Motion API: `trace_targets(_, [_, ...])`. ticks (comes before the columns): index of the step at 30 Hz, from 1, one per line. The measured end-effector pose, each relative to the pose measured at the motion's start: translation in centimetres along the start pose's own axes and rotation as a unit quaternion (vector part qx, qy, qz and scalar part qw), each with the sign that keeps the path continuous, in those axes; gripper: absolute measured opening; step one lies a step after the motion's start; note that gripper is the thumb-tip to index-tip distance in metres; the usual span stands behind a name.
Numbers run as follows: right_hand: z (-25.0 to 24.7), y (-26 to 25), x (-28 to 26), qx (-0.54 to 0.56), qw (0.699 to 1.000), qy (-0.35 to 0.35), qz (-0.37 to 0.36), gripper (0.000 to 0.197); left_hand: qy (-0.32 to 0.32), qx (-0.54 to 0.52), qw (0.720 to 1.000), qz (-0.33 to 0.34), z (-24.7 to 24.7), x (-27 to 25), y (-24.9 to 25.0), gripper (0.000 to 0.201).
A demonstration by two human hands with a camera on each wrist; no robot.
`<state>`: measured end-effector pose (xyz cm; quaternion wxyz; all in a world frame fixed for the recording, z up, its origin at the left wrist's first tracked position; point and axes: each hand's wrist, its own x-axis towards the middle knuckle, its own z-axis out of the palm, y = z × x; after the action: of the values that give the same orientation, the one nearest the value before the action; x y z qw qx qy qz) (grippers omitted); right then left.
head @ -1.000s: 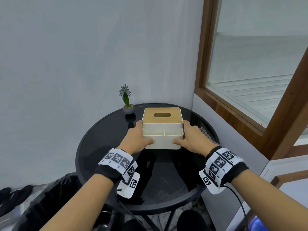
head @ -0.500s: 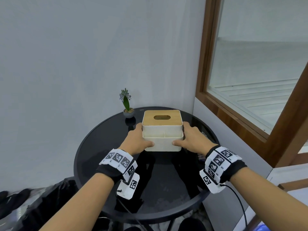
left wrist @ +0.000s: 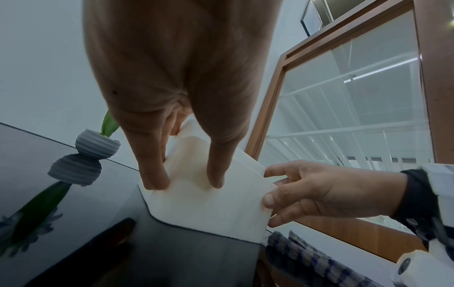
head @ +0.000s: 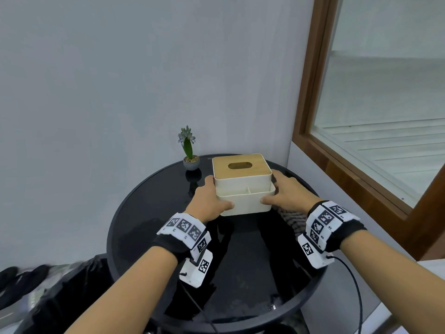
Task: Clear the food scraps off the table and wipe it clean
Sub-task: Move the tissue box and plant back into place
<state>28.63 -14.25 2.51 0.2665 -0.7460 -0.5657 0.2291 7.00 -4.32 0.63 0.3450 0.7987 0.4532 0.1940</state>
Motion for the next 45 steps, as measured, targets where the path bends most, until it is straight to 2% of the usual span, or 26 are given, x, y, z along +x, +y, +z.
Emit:
trace_targets(22, [0.2, 0.2, 0.7, -0.027, 1.000, 0.012, 0.011, 0.074, 0.002, 0.017, 1.000, -0.002, 0.0, 0.5, -0.1, 0.077])
trace_targets(26, [0.0, -0.3, 0.3, -0.039, 0.998, 0.053, -0.027, 0.077, 0.002, -0.002, 1.000, 0.002, -0.5, 0.1, -0.4, 0.078])
trace_targets(28, [-0.1, -0.7, 0.1, -0.088, 0.991, 0.087, -0.052, 0.082, 0.000, -0.005, 1.000, 0.008, -0.9, -0.2, -0.4, 0.081])
trace_targets(31, [0.1, -1.6, -0.1, -0.171, 0.977, 0.108, -0.073, 0.084, 0.001, 0.010, 1.000, 0.012, -1.7, -0.5, -0.8, 0.096])
trace_targets(34, [0.5, -2.8, -0.1, -0.187, 0.972, 0.106, -0.098, 0.079, 0.004, 0.033, 0.999, 0.023, -2.6, -0.8, -1.3, 0.098])
trace_targets(38, [1.4, -4.3, 0.5, -0.203, 0.968, 0.089, -0.116, 0.078, 0.027, 0.055, 0.998, 0.031, -4.0, -1.1, -2.3, 0.091])
trace_targets(45, [2.4, -6.4, 2.3, -0.196, 0.967, 0.081, -0.139, 0.072, 0.047, 0.078, 0.996, -0.001, -5.8, 0.1, -4.5, 0.086])
